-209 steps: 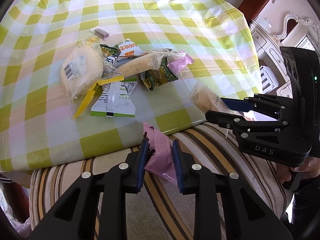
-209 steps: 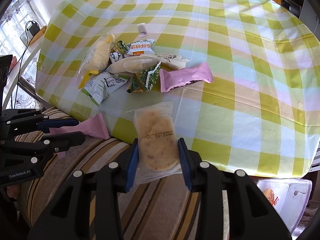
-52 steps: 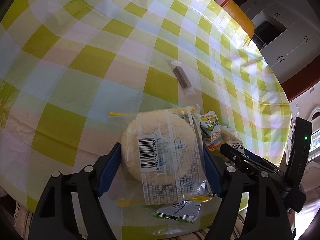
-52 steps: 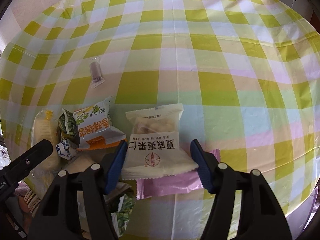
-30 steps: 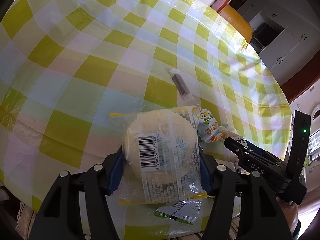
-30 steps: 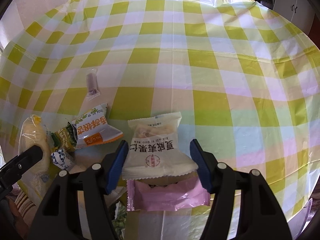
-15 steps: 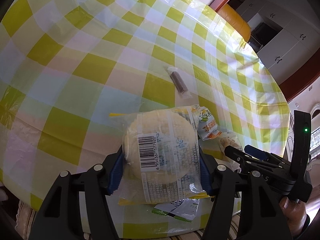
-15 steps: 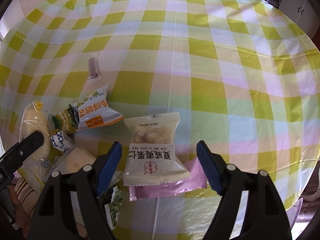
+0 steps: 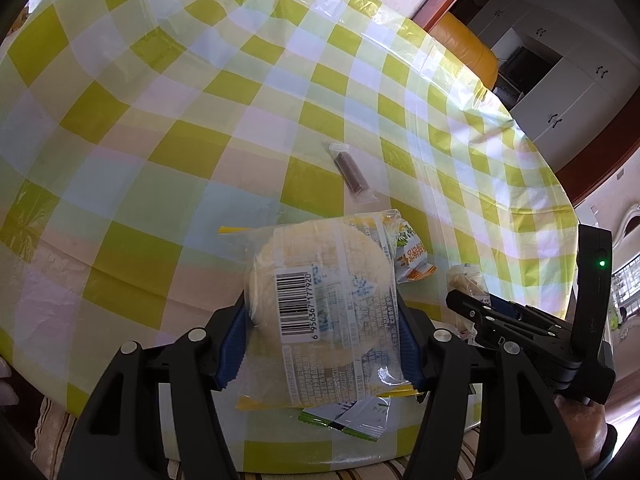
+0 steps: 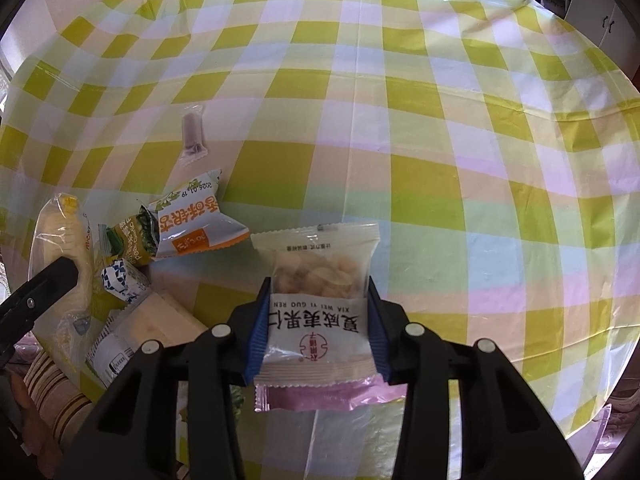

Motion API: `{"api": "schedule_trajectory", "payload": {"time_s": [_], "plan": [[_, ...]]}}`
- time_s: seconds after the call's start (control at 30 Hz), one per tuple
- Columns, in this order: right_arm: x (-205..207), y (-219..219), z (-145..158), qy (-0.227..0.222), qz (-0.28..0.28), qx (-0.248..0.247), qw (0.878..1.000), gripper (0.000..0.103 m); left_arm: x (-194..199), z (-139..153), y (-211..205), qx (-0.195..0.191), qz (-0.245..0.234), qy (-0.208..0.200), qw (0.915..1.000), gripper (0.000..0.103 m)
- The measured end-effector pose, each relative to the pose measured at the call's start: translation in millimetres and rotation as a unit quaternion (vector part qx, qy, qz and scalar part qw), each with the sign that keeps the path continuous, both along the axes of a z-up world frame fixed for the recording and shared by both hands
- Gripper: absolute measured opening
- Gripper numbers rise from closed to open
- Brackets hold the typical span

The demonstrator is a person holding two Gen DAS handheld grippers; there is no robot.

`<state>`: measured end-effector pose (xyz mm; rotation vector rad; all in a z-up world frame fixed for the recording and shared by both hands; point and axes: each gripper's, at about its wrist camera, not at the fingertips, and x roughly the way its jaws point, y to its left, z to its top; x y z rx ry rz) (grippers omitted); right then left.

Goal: Organize snacks
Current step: 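Carry the bread bag and white pastry pack over the white box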

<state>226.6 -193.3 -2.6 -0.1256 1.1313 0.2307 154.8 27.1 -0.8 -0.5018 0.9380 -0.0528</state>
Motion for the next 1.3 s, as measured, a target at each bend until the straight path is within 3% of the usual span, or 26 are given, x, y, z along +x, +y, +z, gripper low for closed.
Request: {"api": "schedule_trajectory", "payload": {"time_s": [0.47, 0.8, 1.03, 1.3], "plan": [[-36.7, -43.6, 27.6, -0.026, -0.023, 0.035, 0.999, 0.043, -14.5, 28.1, -35.5, 0.021, -0.027, -0.020, 0.9992, 0.060], [-66.8, -97.6, 28.3, -0.029, -0.064, 0.042, 0.997, 0.043, -21.9, 38.7, -94.7, 0.034, -0.089, -0.024, 0.9952, 0.060], [-88.9, -141.8, 25.4, -0.027, -0.101, 0.048, 0.993, 0.043, -26.0, 41.9, -155.5, 0.044, -0.158, -0.024, 0.9861, 0.060], [-116.4, -206.5, 23.0, -0.029, -0.158, 0.046, 0.986, 0.043, -33.4, 37.6, -236.3, 0.045, -0.250, -0.015, 0.9671, 0.060]]}}
